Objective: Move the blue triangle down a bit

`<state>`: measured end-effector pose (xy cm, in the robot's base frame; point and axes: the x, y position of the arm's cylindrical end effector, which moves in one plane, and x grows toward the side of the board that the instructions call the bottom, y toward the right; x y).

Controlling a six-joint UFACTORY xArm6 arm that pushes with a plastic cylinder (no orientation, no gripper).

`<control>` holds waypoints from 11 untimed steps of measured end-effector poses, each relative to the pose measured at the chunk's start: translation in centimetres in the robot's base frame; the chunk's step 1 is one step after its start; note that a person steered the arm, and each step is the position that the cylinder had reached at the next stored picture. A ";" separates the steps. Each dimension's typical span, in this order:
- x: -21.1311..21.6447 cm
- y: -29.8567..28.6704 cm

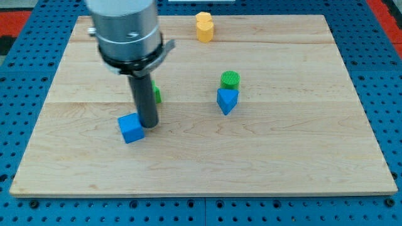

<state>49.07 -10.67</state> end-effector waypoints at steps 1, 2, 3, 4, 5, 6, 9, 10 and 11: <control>1.7 -2.1; 3.6 -3.3; 2.9 -0.2; 1.9 6.9; 0.0 15.8; -3.1 21.6; -7.2 18.3; -4.6 17.2; -4.0 16.0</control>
